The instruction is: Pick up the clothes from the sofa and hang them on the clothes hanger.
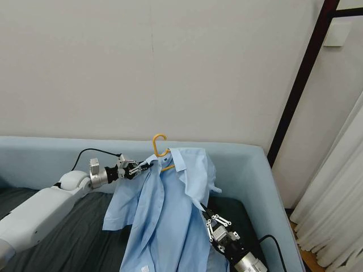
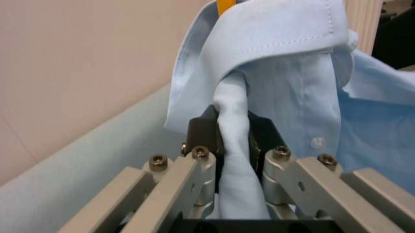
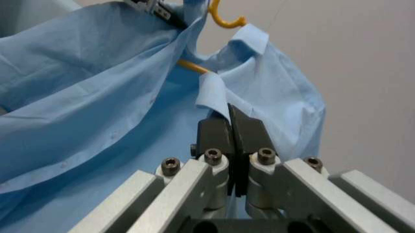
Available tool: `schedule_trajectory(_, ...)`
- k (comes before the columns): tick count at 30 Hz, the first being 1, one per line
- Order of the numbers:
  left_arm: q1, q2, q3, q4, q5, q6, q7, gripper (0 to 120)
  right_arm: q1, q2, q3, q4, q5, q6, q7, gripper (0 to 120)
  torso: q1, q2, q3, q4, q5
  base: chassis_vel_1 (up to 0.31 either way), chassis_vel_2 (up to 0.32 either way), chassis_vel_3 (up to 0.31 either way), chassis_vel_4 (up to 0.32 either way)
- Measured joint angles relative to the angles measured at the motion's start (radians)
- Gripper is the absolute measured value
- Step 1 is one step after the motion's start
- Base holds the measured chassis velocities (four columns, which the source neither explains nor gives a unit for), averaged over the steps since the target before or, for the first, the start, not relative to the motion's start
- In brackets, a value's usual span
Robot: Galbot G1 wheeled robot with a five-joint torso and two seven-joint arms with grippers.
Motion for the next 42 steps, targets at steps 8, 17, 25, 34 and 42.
schedule_trajectory(8,0.003,0.119,-0.010,-0.159,-0.031,0.004,0.006,7,0.005,0.042,-0.013,-0.013,0.017,0.010,0.001,0,0.000,0.000,0.000,0.0003,0.0000,0.000,0.000,0.000,0.000)
schedule_trajectory(17,-0.119,0.200,0.052,-0.252,-0.077,0.002,0.035,7,-0.023,0.059,-0.003,-0.024,0.027,0.014,-0.008,0,0.000,0.000,0.000,0.0000,0.0001,0.000,0.000,0.000,0.000)
schedule_trajectory(25,-0.307,0.232,0.166,-0.267,-0.119,0.001,0.082,7,-0.065,0.078,0.040,-0.001,0.056,0.014,-0.015,26,0.000,0.000,0.000,0.0001,0.0001,0.000,0.000,0.000,0.000)
schedule_trajectory(34,-0.507,0.160,0.294,-0.190,-0.093,-0.010,0.105,7,-0.176,0.085,0.126,0.106,0.207,-0.003,-0.055,60,0.000,0.000,0.000,0.0000,0.0002,0.000,0.000,0.000,0.000)
schedule_trajectory(42,-0.584,0.089,0.362,-0.157,-0.060,-0.011,0.089,7,-0.202,0.119,0.155,0.208,0.264,-0.049,-0.015,88,0.000,0.000,0.000,-0.0001,0.0003,0.000,0.000,0.000,0.000)
